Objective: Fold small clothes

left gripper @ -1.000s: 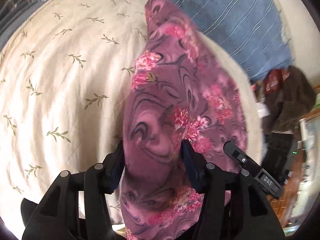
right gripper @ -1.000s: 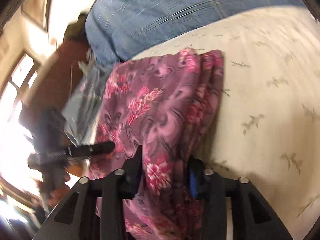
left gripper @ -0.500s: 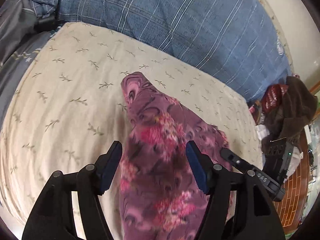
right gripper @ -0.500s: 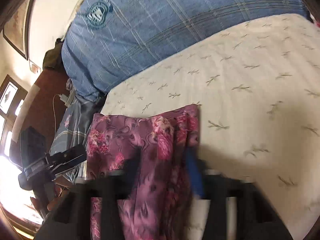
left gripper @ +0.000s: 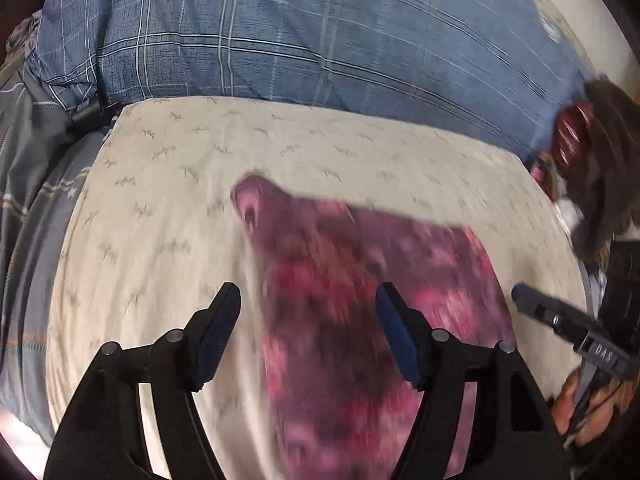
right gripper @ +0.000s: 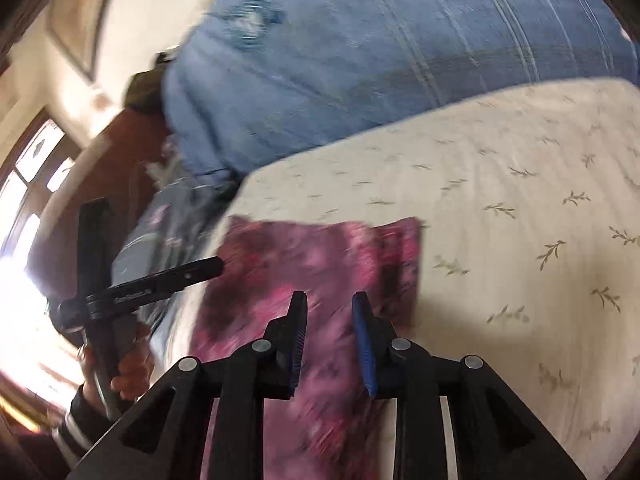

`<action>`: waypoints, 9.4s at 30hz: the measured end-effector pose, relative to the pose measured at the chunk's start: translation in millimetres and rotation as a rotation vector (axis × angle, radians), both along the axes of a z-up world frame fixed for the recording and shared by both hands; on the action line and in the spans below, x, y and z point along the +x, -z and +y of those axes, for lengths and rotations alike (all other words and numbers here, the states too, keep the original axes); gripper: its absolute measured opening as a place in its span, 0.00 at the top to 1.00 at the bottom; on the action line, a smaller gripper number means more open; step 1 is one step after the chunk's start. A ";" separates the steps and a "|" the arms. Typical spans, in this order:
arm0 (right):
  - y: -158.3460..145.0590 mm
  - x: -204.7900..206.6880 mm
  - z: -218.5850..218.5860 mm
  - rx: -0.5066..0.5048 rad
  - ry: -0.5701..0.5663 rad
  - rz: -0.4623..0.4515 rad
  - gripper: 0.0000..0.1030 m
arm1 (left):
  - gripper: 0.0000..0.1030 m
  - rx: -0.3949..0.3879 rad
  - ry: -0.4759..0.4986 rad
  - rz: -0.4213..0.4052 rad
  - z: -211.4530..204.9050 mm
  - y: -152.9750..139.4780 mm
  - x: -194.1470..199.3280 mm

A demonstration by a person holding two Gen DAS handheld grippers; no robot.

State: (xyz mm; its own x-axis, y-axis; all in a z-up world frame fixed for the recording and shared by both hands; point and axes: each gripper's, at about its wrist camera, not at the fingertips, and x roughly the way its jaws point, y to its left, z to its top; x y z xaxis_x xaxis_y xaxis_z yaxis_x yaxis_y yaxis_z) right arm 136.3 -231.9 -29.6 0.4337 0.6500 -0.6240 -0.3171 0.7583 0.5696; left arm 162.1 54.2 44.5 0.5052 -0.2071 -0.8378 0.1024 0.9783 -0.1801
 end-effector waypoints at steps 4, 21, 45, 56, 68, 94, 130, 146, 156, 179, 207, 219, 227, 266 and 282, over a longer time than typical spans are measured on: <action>25.5 -34.6 19.6 -0.134 -0.123 -0.009 0.75 | 0.23 0.077 0.038 0.052 -18.6 40.7 -40.4; 4.4 -108.0 -17.5 -0.293 -0.009 -0.063 0.53 | 0.05 0.110 -0.077 0.026 -19.7 39.7 -71.4; 11.1 -89.2 -10.9 -0.149 0.032 -0.032 0.50 | 0.06 -0.029 -0.041 0.049 9.6 27.0 -98.3; 33.4 47.3 27.1 -0.053 0.114 0.126 0.92 | 0.07 -0.193 -0.188 0.167 37.0 42.1 36.2; 38.4 33.7 -16.1 0.007 0.238 0.134 0.82 | 0.40 -0.025 -0.172 0.110 23.6 45.4 84.3; 18.5 -105.2 -26.0 -0.056 -0.068 0.056 0.71 | 0.24 -0.078 0.008 0.035 9.9 43.7 -116.0; -2.9 -105.2 -38.1 -0.328 0.028 -0.081 0.36 | 0.01 0.084 0.020 0.024 -31.3 57.3 -113.7; 37.5 -114.9 -45.4 -0.642 0.136 0.022 0.00 | 0.00 -0.008 -0.029 0.098 -23.2 76.3 -105.1; 24.2 -117.6 -40.0 -0.641 0.154 0.056 0.00 | 0.00 0.087 -0.046 0.045 -10.8 59.4 -126.0; 6.3 59.4 27.2 -0.316 0.192 0.118 0.28 | 0.01 -0.037 -0.206 0.114 25.6 38.0 17.3; -7.9 -29.9 34.1 -0.301 -0.088 -0.070 0.60 | 0.29 0.051 -0.048 -0.053 -0.8 12.3 -42.7; 0.3 -109.0 -3.7 -0.457 0.003 -0.026 0.25 | 0.20 0.104 -0.061 -0.061 -14.3 25.0 -119.0; -5.1 -142.1 -12.9 -0.675 0.006 -0.076 0.18 | 0.20 0.260 -0.031 -0.116 -28.7 25.5 -150.7; -27.7 -184.7 7.7 -0.753 0.044 -0.206 0.09 | 0.20 0.222 0.074 -0.048 -39.3 38.7 -210.5; -29.3 -182.9 21.7 -0.757 0.003 -0.205 0.09 | 0.20 0.233 0.087 -0.063 -40.8 33.2 -215.9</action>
